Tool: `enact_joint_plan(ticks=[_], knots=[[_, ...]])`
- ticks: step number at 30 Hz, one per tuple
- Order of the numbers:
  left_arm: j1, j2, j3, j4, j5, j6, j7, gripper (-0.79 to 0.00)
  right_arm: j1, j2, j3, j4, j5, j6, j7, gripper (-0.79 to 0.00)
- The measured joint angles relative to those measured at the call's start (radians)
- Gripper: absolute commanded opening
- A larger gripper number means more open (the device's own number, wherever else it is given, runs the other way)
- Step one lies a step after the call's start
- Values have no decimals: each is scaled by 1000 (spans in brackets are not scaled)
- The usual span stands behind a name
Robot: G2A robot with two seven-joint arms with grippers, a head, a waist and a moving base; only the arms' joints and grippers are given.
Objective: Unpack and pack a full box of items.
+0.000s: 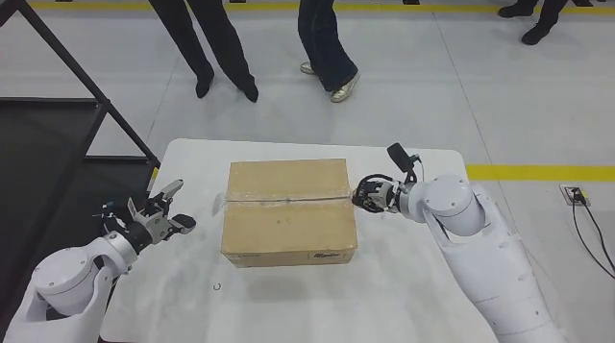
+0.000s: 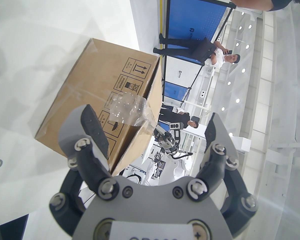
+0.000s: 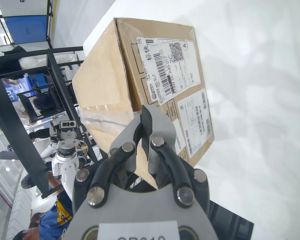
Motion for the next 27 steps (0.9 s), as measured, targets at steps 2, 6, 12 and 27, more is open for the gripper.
enact_joint_plan(ticks=[2, 6, 12, 27], knots=[[0, 0, 0, 0, 0, 0, 0, 0, 1, 0, 0, 4, 5, -3, -2, -785], [0, 0, 0, 0, 0, 0, 0, 0, 4, 1, -4, 19, 10, -5, -5, -785], [0, 0, 0, 0, 0, 0, 0, 0, 18, -1, -16, 56, 28, -19, -6, -785], [16, -4, -23, -20, -48, -35, 43, 0, 39, -4, -1, 141, 98, -67, -67, -785]])
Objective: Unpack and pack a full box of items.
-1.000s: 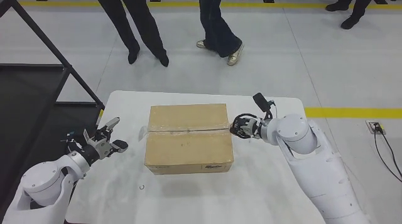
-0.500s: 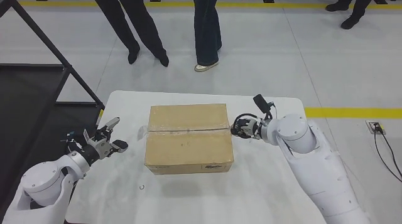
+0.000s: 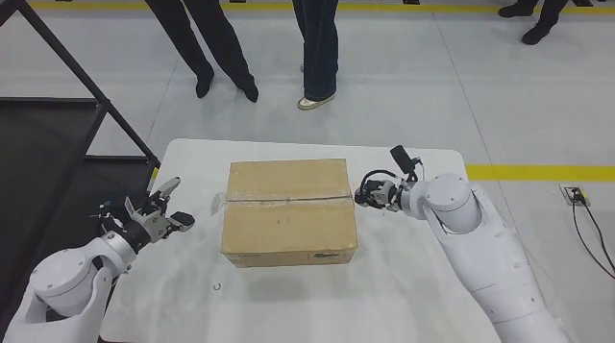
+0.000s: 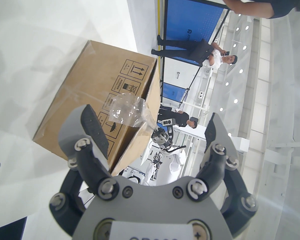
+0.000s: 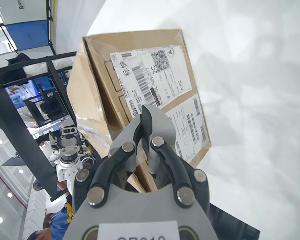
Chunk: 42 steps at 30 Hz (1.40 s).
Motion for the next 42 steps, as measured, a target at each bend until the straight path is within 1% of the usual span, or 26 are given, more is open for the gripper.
enact_joint_plan(ticks=[3, 4, 5, 6, 7, 8, 14, 22, 30, 33, 42], knots=[[18, -2, -19, -35, -42, -32, 23, 0, -42, 10, 44, -65, 12, -4, -38, -785], [23, -3, -19, -48, -44, -40, 28, -58, -56, 13, 56, -88, 14, -4, -44, -785], [26, -4, -14, -58, -44, -44, 35, -277, -70, 16, 65, -109, 14, -3, -48, -785], [25, -6, -2, -68, -44, -44, 42, -465, -87, 20, 75, -136, 12, 0, -51, -785], [21, -7, 10, -73, -41, -39, 45, -545, -98, 22, 81, -154, 10, 4, -53, -785], [14, -8, 23, -76, -37, -35, 47, -785, -107, 24, 86, -169, 9, 7, -54, -785], [-31, -14, 104, -65, 14, -14, 68, -785, -147, 33, 101, -234, -2, 26, -56, -785], [-30, -15, 120, -54, 30, 2, 83, -785, -184, 46, 128, -265, 0, 10, -47, -785], [-89, -28, 201, 26, 43, 21, 117, -785, -187, 54, 137, -257, 2, -2, -36, -785], [-104, -32, 218, 45, 48, 19, 121, -785, -192, 57, 144, -255, 4, -8, -32, -785], [-106, -36, 238, 63, 58, 20, 122, -785, -199, 64, 147, -261, 10, -17, -32, -785]])
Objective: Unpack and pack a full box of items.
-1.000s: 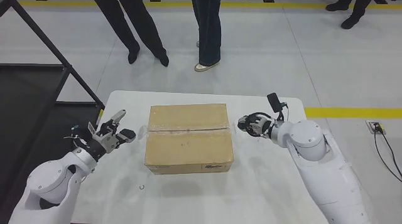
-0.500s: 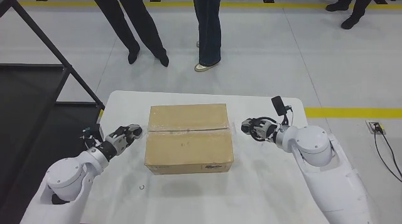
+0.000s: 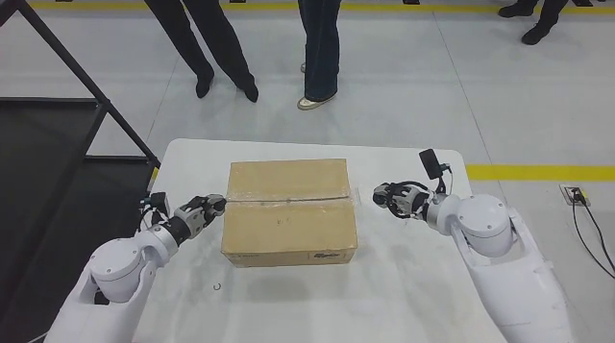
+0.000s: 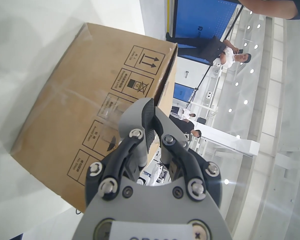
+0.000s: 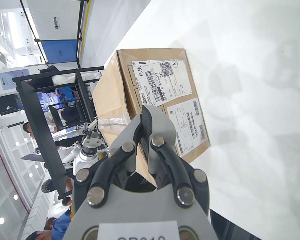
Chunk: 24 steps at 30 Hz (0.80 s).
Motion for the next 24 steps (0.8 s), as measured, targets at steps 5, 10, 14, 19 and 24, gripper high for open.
enact_joint_plan(ticks=[5, 10, 14, 19, 24], knots=[[5, 0, -5, 8, 1, -2, 3, -785, 3, 3, -3, 5, 2, -4, 3, -785], [20, 1, -50, 13, -41, -27, 16, -785, 5, 5, -10, 7, 5, -5, 0, -785], [31, 2, -70, 15, -71, -26, 7, -785, 5, 7, -13, 5, 6, -5, -1, -785], [25, -2, -39, 24, -51, -14, -1, -785, 5, 9, -19, 4, 7, -2, 2, -785], [4, -8, -2, 45, -37, -8, 1, -785, 3, 11, -24, 2, 8, 3, 0, -785]])
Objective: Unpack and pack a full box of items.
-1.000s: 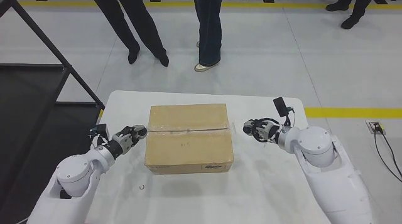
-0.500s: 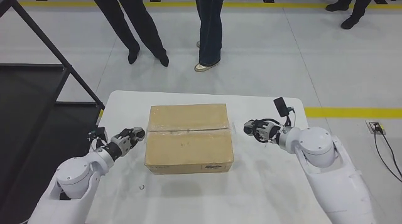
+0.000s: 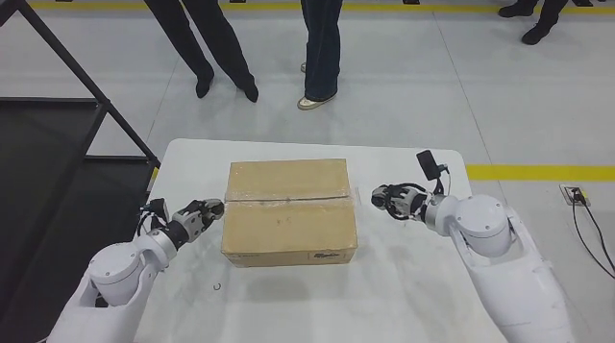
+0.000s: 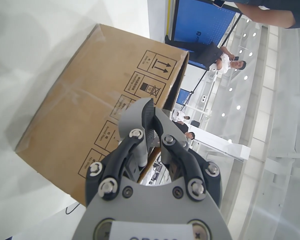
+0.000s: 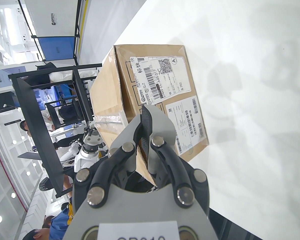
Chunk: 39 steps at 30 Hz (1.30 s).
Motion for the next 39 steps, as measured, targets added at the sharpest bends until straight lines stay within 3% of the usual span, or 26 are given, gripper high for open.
enact_joint_plan(ticks=[12, 19, 30, 31, 32, 33, 39], knots=[[-19, -6, 24, 38, 15, 2, -4, -785, -44, 12, 29, -73, 18, -28, -11, -785], [-19, -7, 18, 63, 7, 0, 2, -785, -8, 8, -28, -59, 0, -34, 6, -785], [36, 4, -89, 6, -47, -36, 11, -785, 103, -12, -120, 71, 5, -25, 3, -785], [42, 4, -97, -2, -52, -36, 12, -727, 109, -12, -122, 81, 6, -18, 6, -785], [48, 5, -104, -9, -56, -35, 13, -449, 115, -13, -124, 90, 10, -16, 10, -785], [55, 6, -112, -17, -61, -32, 13, 0, 121, -13, -126, 104, 14, -19, 17, -785], [69, 7, -132, -37, -81, -18, 19, 0, 146, -21, -154, 169, 35, -41, 22, -785]])
